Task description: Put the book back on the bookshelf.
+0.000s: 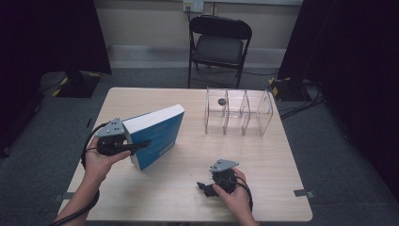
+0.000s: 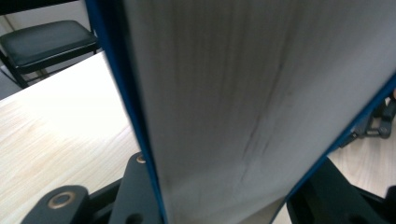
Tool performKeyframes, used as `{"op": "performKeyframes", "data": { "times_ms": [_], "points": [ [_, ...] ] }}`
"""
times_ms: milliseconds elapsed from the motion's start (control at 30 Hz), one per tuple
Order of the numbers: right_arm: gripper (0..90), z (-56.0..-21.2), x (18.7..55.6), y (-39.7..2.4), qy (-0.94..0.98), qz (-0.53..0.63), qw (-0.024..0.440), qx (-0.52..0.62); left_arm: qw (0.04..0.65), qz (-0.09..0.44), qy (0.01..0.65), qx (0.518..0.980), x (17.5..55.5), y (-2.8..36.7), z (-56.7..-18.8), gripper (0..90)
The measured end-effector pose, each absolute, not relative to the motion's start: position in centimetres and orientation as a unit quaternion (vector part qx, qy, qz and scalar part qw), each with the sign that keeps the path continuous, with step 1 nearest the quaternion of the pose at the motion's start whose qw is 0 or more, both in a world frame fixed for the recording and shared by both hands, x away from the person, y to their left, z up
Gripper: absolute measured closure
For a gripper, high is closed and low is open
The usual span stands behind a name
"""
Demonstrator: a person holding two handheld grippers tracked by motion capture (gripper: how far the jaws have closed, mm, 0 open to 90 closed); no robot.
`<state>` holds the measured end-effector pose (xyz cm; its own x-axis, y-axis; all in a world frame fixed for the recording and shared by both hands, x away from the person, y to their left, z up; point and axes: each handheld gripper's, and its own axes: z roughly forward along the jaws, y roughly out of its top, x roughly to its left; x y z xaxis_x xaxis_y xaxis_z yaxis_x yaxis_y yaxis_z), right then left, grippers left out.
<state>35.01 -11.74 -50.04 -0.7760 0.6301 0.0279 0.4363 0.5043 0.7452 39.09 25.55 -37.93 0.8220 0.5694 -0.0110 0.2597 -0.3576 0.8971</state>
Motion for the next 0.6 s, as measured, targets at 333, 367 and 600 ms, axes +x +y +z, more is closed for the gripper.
{"op": "performKeyframes", "data": {
  "times_ms": [333, 367, 600],
  "points": [
    [18.1, -50.1, 34.8, -11.5, 0.862, 0.381, 0.136, 0.306, 0.513, 0.159, 0.289, 0.792, 39.3, 26.5, -38.2, 60.5],
    [18.1, -50.1, 34.8, -11.5, 0.861, 0.382, 0.135, 0.307, 0.513, 0.165, 0.291, 0.791, 39.3, 26.5, -38.2, 60.4],
    [18.2, -50.1, 34.8, -11.5, 0.862, 0.381, 0.136, 0.306, 0.504, 0.188, 0.311, 0.783, 39.1, 26.9, -38.3, 59.1]
  ]
}}
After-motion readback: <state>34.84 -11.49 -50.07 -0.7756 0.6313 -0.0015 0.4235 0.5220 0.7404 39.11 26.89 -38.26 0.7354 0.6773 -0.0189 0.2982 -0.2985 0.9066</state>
